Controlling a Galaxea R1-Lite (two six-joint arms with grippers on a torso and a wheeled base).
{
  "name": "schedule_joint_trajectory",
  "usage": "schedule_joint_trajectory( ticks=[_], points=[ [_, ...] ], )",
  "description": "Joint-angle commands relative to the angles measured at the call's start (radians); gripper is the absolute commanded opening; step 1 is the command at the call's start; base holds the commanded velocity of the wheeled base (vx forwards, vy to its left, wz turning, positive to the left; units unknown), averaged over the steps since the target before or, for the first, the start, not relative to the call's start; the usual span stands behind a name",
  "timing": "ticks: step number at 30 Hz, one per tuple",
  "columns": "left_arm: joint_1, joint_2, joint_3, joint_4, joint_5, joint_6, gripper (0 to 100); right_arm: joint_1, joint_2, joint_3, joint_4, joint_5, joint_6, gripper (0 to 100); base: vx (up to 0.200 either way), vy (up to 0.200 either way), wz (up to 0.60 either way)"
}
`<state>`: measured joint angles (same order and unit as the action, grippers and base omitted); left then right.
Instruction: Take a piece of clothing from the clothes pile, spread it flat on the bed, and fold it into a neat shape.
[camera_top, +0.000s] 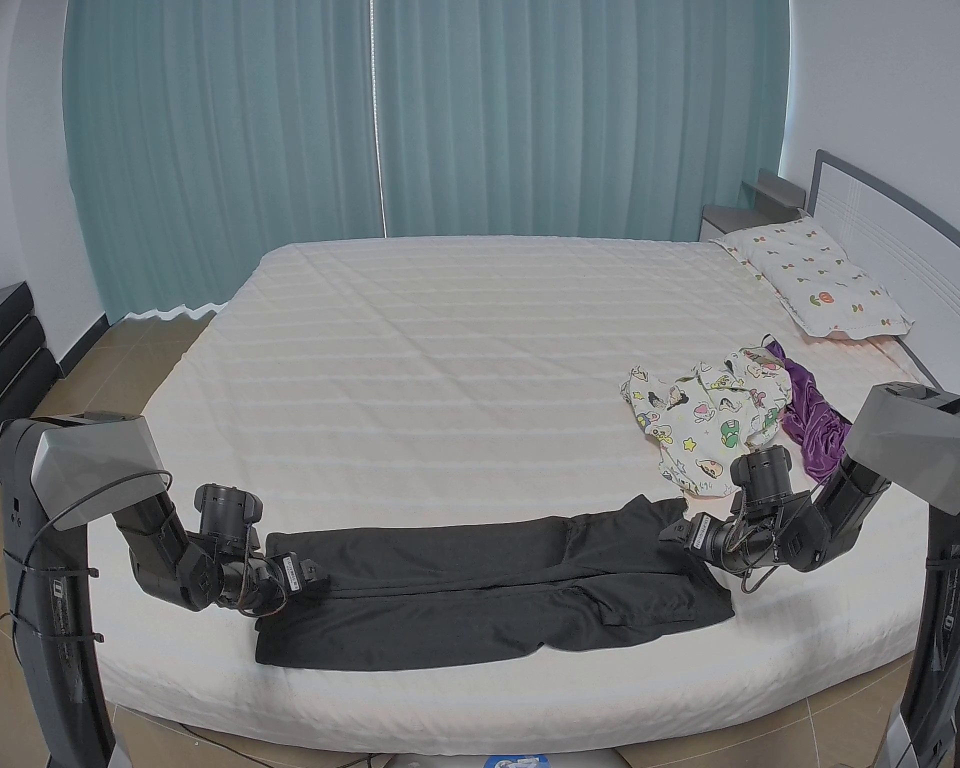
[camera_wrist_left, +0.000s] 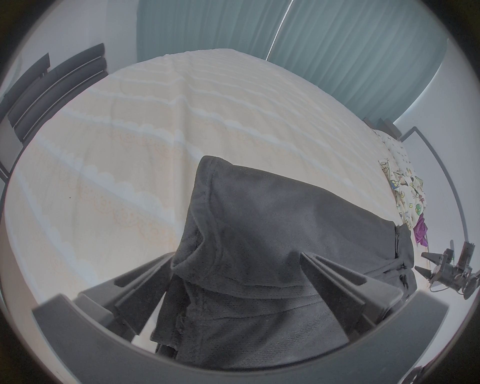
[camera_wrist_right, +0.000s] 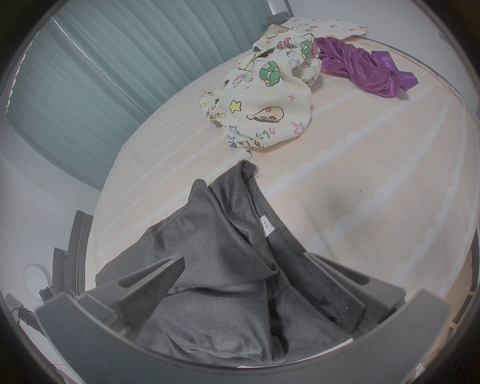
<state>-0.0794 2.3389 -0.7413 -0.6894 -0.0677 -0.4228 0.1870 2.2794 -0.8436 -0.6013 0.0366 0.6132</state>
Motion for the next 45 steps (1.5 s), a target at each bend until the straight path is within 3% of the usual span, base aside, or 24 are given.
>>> schedule_joint_trajectory(
  ticks=[1, 15, 27, 45],
  points=[
    [-0.003, 0.011, -0.004, -0.001, 0.002, -0.001, 0, 0.003, 0.012, 0.0, 0.0, -0.001, -0.001, 100, 0.0, 0.0, 0.0],
    [0.007, -0.036, 0.054, 0.004, 0.005, -0.001, 0, 0.002, 0.006, 0.011, 0.0, 0.0, -0.015, 100, 0.0, 0.0, 0.0],
    [0.098, -0.113, 0.04, 0.074, -0.009, 0.042, 0, 0.002, 0.006, 0.011, 0.0, 0.0, -0.013, 100, 0.0, 0.0, 0.0],
    [0.081, -0.101, 0.037, 0.082, -0.012, 0.036, 0, 0.002, 0.005, 0.015, -0.002, -0.001, -0.016, 100, -0.022, 0.0, 0.0]
  ],
)
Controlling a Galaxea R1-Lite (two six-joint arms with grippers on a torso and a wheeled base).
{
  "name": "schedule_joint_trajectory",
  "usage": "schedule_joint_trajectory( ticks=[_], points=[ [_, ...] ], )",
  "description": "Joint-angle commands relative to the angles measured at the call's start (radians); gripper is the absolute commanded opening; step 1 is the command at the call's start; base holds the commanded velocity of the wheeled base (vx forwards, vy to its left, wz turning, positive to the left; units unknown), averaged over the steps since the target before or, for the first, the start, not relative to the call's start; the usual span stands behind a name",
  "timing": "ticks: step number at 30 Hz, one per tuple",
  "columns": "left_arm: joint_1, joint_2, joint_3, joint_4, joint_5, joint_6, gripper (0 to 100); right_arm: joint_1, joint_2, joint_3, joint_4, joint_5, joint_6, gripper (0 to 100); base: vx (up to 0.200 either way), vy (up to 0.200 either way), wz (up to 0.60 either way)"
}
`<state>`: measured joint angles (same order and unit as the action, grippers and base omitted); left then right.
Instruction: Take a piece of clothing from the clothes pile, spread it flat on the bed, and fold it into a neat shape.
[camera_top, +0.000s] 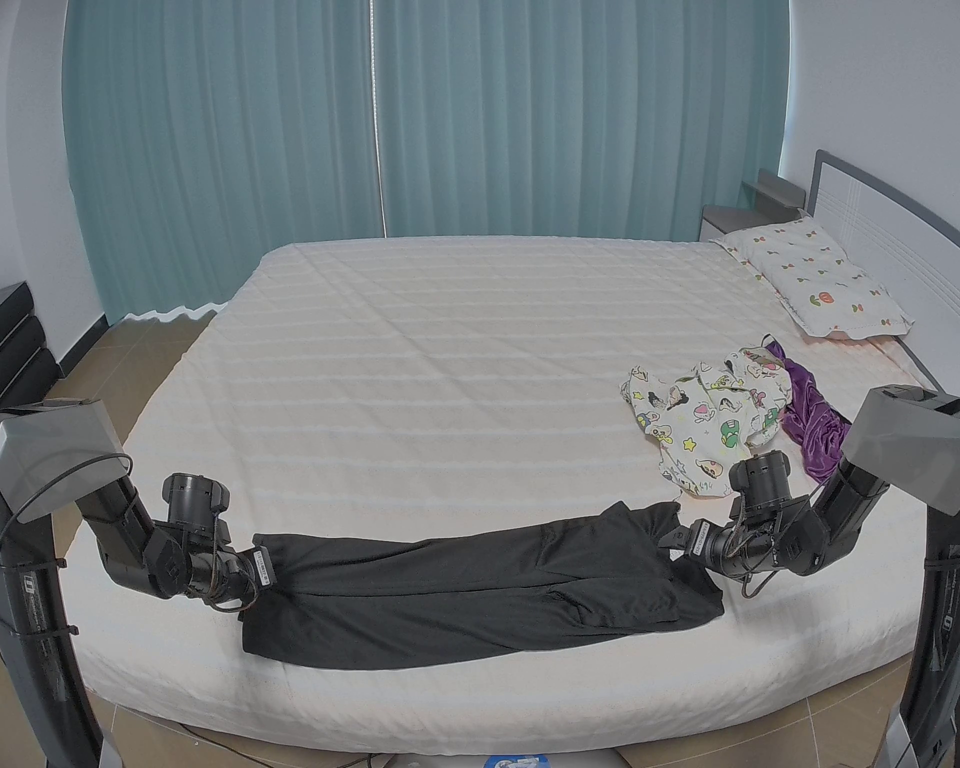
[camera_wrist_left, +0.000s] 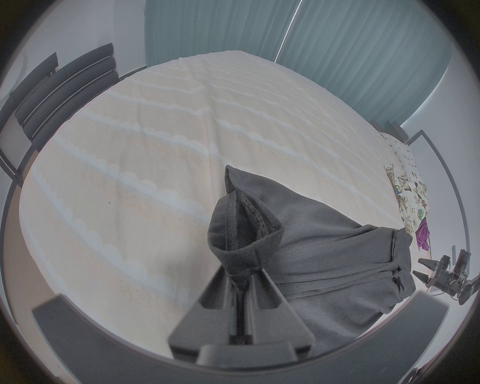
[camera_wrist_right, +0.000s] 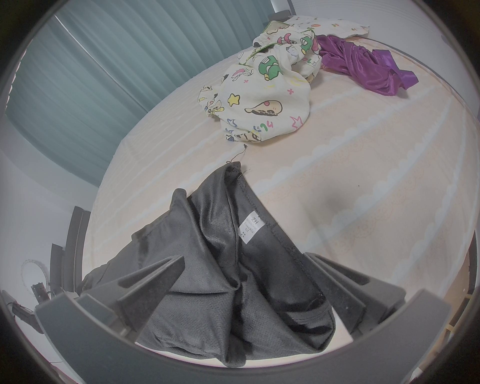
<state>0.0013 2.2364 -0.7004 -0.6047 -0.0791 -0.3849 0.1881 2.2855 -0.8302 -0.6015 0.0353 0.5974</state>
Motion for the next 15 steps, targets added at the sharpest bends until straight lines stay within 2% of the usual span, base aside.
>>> schedule_joint_trajectory(
  ticks=[1, 7, 15],
  points=[
    [0.0, 0.002, -0.004, -0.003, -0.001, -0.003, 0, 0.001, -0.001, 0.002, 0.0, 0.0, -0.001, 100, -0.2, 0.0, 0.0],
    [0.002, -0.001, -0.007, -0.004, 0.001, -0.002, 0, 0.001, -0.001, 0.002, -0.001, 0.001, -0.001, 100, -0.2, 0.0, 0.0],
    [0.002, 0.002, -0.04, -0.006, 0.001, -0.009, 0, 0.001, 0.0, 0.0, -0.001, 0.001, -0.001, 100, 0.0, 0.0, 0.0]
  ],
)
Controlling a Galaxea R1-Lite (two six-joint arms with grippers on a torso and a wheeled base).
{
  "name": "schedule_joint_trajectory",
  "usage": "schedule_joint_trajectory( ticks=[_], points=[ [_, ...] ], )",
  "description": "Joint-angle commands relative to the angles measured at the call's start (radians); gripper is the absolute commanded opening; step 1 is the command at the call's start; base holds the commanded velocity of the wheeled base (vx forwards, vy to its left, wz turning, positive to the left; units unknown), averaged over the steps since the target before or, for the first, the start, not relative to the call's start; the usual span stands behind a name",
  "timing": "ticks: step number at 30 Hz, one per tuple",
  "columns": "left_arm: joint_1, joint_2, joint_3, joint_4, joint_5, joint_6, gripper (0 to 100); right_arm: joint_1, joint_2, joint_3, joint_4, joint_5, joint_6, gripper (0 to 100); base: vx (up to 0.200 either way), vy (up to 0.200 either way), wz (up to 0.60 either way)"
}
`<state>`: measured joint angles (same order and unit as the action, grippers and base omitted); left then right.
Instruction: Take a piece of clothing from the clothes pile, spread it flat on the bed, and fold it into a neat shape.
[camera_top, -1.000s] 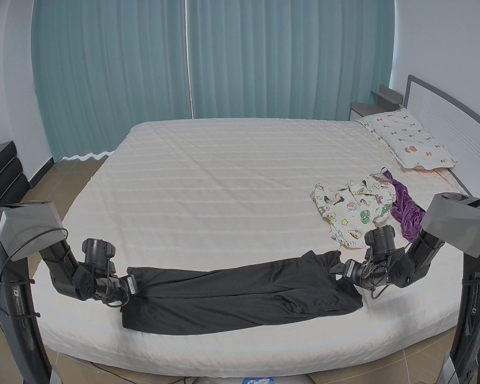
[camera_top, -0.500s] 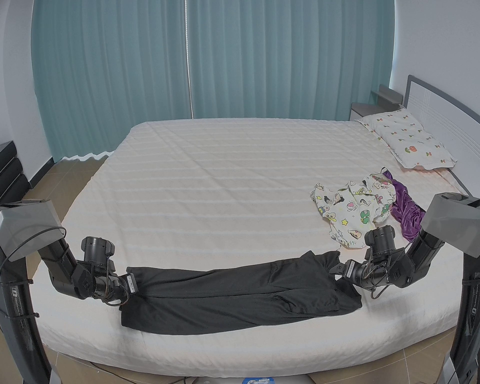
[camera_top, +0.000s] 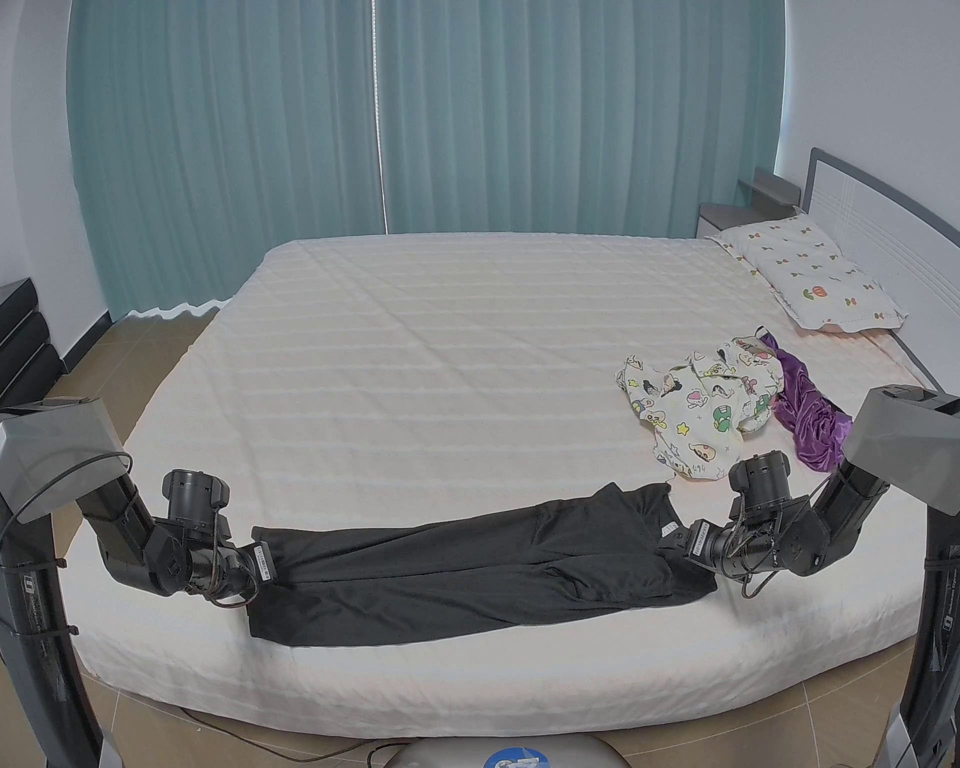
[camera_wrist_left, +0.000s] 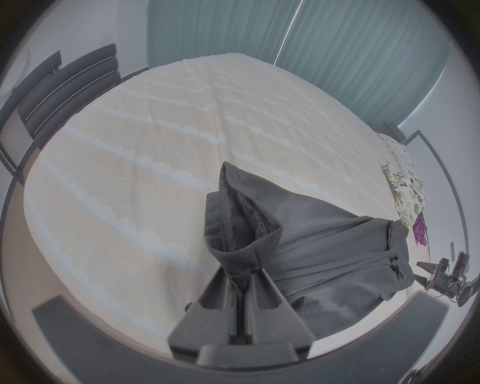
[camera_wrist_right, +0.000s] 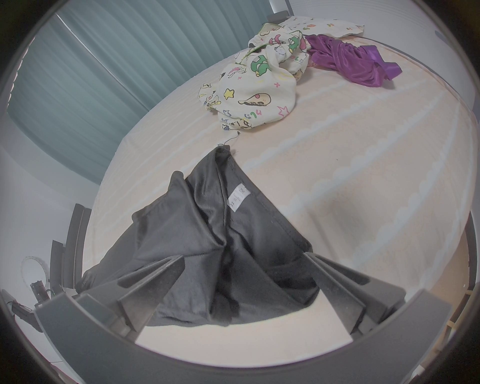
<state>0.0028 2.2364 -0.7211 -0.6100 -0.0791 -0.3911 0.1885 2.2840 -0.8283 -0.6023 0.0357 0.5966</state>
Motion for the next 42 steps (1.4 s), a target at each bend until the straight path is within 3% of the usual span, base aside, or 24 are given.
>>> schedule_joint_trajectory(
  ticks=[1, 5, 19, 42],
  points=[
    [0.0, 0.002, -0.029, -0.001, 0.002, -0.015, 0, 0.0, 0.002, -0.002, -0.001, 0.001, -0.001, 100, 0.0, 0.0, 0.0],
    [-0.003, 0.0, -0.064, -0.001, 0.004, -0.094, 0, 0.0, 0.003, -0.002, -0.001, 0.001, -0.006, 100, 0.0, 0.0, 0.0],
    [-0.053, -0.011, -0.092, 0.001, 0.016, -0.189, 0, 0.0, 0.002, -0.002, -0.002, 0.001, -0.006, 100, 0.0, 0.0, 0.0],
    [-0.119, -0.017, -0.095, 0.003, 0.038, -0.2, 0, 0.0, 0.003, -0.008, -0.002, 0.001, -0.006, 100, 0.0, -0.2, 0.0]
  ],
)
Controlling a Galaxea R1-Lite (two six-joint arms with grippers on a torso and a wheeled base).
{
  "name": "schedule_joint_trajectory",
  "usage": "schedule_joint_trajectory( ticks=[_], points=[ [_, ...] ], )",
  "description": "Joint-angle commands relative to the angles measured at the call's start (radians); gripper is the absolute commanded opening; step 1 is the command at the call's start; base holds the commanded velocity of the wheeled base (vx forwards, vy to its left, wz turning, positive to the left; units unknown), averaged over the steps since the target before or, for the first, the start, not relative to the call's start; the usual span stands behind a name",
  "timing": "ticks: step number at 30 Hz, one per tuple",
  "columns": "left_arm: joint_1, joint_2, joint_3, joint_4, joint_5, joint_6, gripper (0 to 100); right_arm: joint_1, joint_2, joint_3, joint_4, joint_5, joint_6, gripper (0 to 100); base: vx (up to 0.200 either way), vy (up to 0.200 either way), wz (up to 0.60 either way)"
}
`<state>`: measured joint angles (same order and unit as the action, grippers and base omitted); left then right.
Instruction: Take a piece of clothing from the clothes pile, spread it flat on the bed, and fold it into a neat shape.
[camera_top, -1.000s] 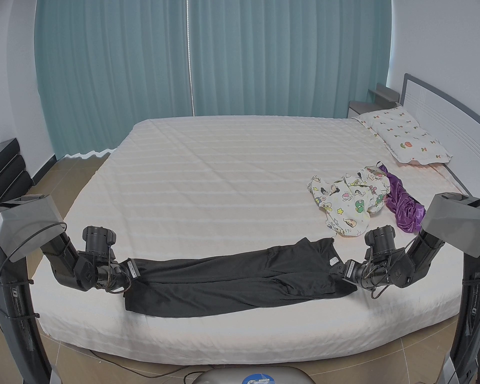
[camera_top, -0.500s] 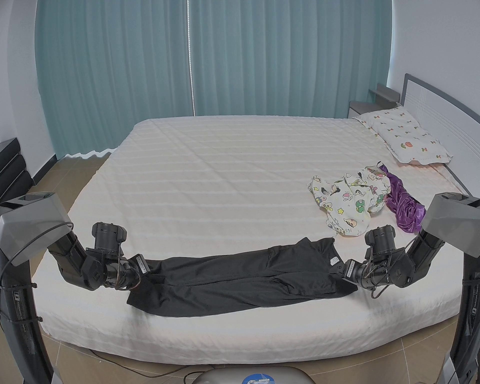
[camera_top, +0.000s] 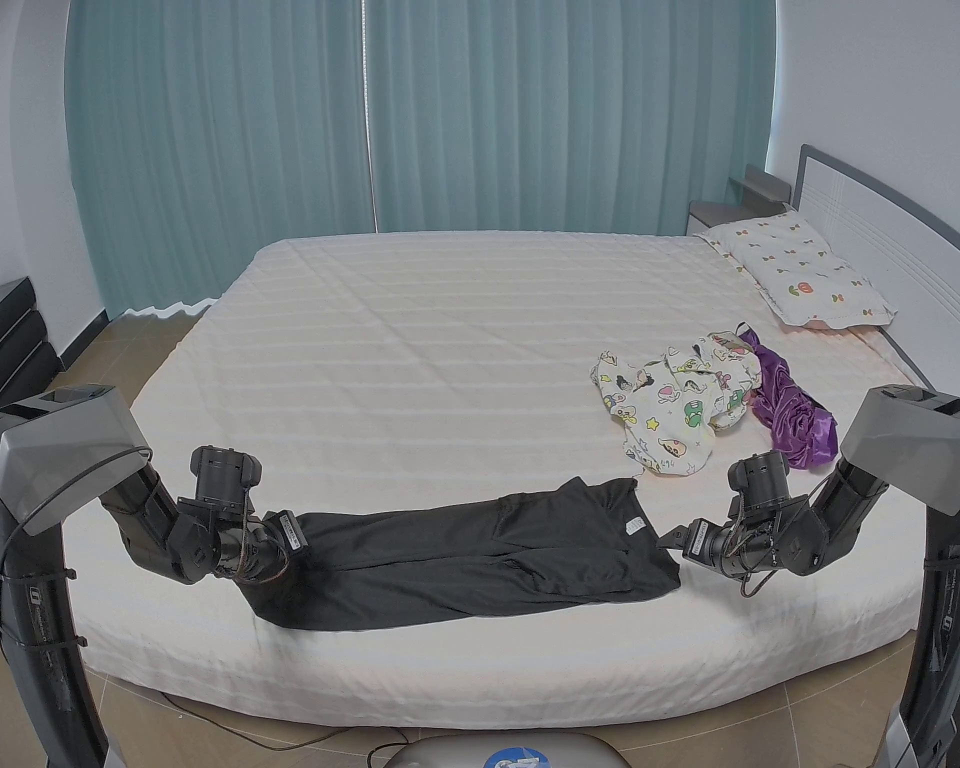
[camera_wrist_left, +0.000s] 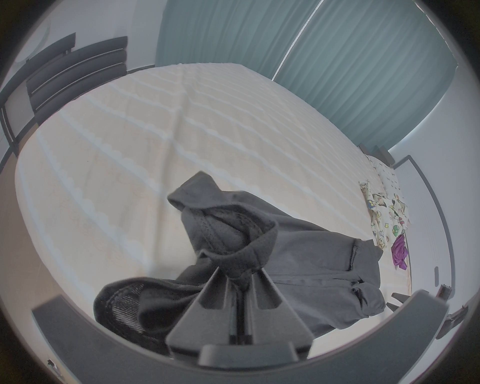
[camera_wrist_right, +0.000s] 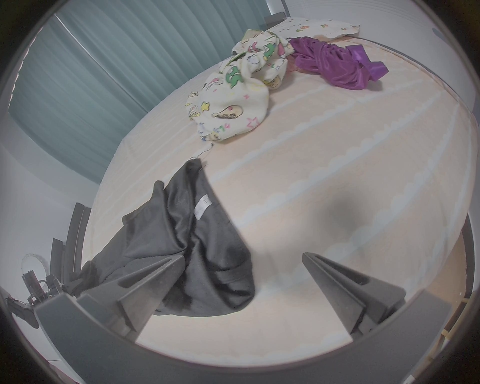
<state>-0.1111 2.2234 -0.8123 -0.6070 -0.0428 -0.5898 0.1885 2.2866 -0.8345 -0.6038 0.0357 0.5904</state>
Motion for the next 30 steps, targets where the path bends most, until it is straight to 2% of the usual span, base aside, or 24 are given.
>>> schedule_joint_trajectory(
  ticks=[1, 7, 10, 16, 21, 30],
  points=[
    [-0.009, -0.018, -0.007, 0.003, 0.006, -0.013, 0, 0.0, 0.001, -0.003, -0.001, 0.0, 0.002, 100, 0.0, -0.2, 0.0],
    [-0.052, -0.059, -0.044, 0.036, 0.044, -0.051, 0, 0.0, -0.002, 0.0, -0.001, 0.0, 0.002, 100, 0.0, -0.2, 0.0],
    [-0.071, -0.057, -0.093, 0.095, 0.078, -0.053, 0, 0.0, -0.001, 0.002, -0.001, 0.0, 0.002, 100, 0.0, -0.2, 0.0],
    [-0.119, -0.05, -0.194, 0.225, 0.093, -0.053, 0, 0.0, -0.006, 0.005, -0.001, 0.0, 0.003, 100, 0.0, -0.2, 0.0],
    [-0.187, -0.039, -0.317, 0.371, 0.13, -0.053, 0, 0.008, -0.006, 0.008, -0.001, 0.0, 0.002, 100, 0.0, -0.2, 0.0],
    [-0.286, 0.07, -0.485, 0.484, 0.201, -0.056, 0, 0.022, -0.006, 0.014, -0.001, 0.0, 0.003, 100, 0.0, -0.2, 0.0]
  ],
)
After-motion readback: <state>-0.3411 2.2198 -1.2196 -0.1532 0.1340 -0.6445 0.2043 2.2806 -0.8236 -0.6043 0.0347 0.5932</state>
